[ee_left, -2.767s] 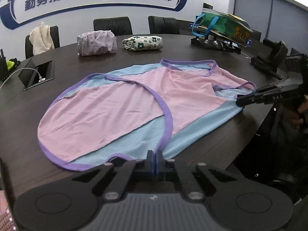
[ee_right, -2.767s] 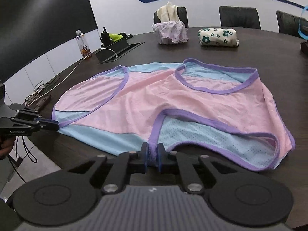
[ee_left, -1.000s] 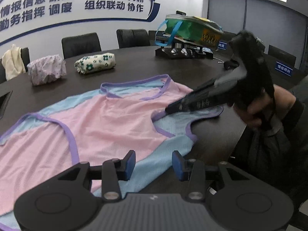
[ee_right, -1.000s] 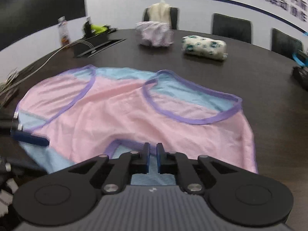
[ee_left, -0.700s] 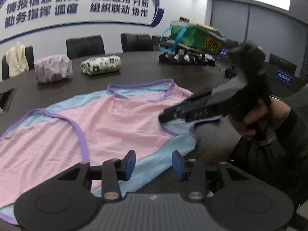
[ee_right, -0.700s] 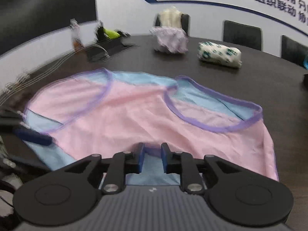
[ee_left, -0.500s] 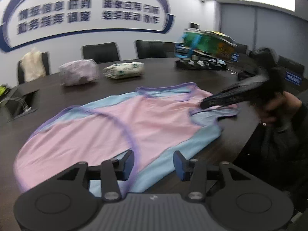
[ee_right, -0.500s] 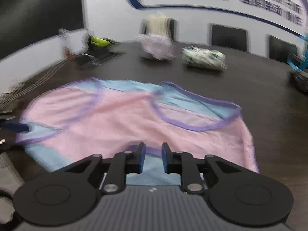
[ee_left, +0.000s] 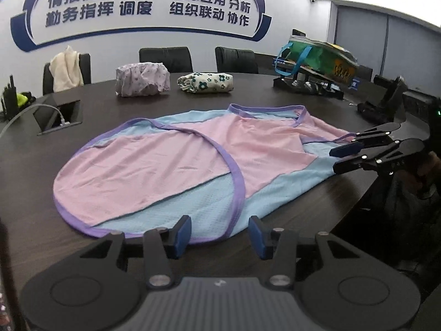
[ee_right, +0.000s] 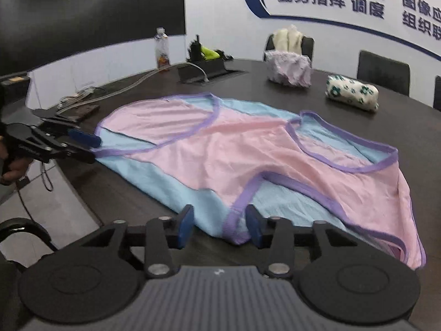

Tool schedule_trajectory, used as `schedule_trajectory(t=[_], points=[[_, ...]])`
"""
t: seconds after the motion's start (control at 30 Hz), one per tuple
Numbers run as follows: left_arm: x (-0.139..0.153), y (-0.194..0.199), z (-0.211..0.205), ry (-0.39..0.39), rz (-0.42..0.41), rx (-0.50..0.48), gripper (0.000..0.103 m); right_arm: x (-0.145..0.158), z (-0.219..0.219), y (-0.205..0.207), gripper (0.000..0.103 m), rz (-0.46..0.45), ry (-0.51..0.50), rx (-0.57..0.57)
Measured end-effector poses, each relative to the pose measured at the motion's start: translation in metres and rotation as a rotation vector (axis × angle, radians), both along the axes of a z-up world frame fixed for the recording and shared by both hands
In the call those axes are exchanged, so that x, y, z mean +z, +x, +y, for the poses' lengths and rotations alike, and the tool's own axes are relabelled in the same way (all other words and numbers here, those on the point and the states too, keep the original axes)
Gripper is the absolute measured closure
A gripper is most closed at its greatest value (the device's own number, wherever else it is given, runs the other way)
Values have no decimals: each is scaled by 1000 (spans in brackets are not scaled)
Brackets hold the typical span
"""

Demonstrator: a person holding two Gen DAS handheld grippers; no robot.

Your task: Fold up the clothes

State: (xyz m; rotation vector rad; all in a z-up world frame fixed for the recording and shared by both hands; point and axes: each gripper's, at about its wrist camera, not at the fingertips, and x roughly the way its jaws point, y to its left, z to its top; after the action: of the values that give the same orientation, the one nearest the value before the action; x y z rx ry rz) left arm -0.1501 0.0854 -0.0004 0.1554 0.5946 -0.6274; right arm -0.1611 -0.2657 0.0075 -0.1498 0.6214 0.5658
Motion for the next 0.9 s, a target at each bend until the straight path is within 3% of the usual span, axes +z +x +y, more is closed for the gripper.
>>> schedule_trajectory(t=[0.07,0.17,0.4,0.53,0.7,0.8,0.87,0.9], points=[[-1,-1,-4,28,-14,-6,96,-2,5,-1,92,-13,-27,11],[-1,-2,-6,50,-33,-19,100,-3,12,-4,96,-33,-59,25],[3,1,7,14,-3,-27,102,9,4,-11,99,-51,-27,61],[19,27,8,-38,10,12,102,25,-3,6,99,-108,1,30],[53,91,-16,63,-31,27,103,39,7,76,99,-148,-67,1],[52,127,-27,148,-5,56,95,35,20,123,95,-102,-148,-18],[48,138,-26,173,16,92,92,36,19,133,94,-122,-191,-69],[49,135,-19,167,8,119,91,38,14,134,88,-134,-198,-93]])
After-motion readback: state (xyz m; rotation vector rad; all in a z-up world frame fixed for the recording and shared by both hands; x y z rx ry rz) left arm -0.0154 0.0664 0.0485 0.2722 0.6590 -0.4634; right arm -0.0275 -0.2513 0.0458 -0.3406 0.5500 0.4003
